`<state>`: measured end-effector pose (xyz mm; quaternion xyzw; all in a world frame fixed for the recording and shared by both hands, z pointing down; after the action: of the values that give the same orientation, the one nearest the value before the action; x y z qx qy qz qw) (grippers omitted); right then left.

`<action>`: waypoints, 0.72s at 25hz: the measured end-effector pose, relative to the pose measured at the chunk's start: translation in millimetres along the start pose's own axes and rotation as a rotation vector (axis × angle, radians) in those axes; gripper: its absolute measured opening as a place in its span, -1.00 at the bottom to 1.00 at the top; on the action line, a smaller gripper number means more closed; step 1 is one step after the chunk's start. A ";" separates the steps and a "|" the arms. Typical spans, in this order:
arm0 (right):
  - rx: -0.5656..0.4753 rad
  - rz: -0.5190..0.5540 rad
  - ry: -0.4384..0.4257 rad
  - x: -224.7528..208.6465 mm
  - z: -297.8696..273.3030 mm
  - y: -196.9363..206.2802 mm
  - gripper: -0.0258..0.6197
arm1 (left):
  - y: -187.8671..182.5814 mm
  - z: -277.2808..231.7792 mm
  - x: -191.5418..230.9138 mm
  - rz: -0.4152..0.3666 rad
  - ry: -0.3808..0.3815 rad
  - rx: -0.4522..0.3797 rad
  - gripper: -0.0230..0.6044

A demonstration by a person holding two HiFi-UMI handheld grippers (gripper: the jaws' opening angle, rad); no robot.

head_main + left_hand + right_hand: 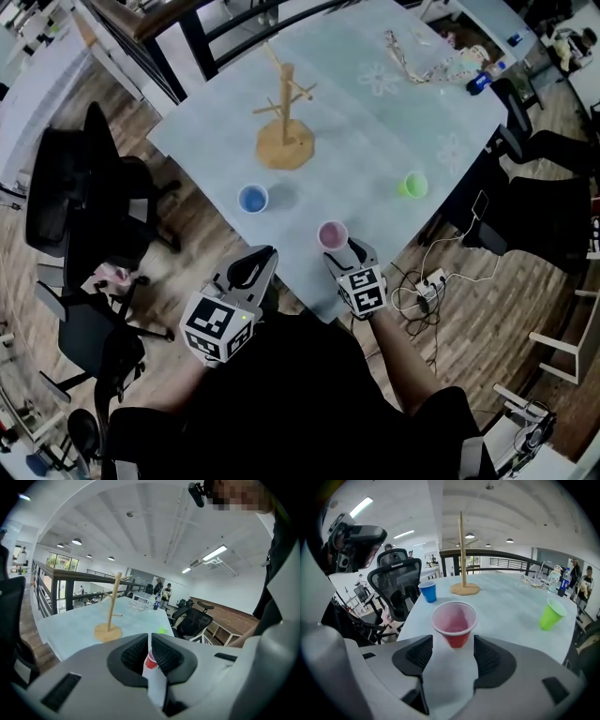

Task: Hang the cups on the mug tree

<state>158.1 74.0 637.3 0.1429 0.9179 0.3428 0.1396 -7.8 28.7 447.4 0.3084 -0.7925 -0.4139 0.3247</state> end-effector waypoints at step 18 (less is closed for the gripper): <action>-0.055 0.142 0.002 -12.1 -40.4 -31.4 -0.10 | 7.2 -21.4 9.2 0.015 -0.009 0.026 -0.82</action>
<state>149.8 23.1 647.5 0.2034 0.8959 0.3770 0.1179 1.5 15.3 465.5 0.3050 -0.8015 -0.4026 0.3202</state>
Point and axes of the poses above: the fingertips, and each gripper's own axes: z backward along the fingers, x to its left, y out of its underside, the point moved 3 cm from there along z, backward along the fingers, and after that the axes turned 6 degrees about -y, right-handed, at the moved point
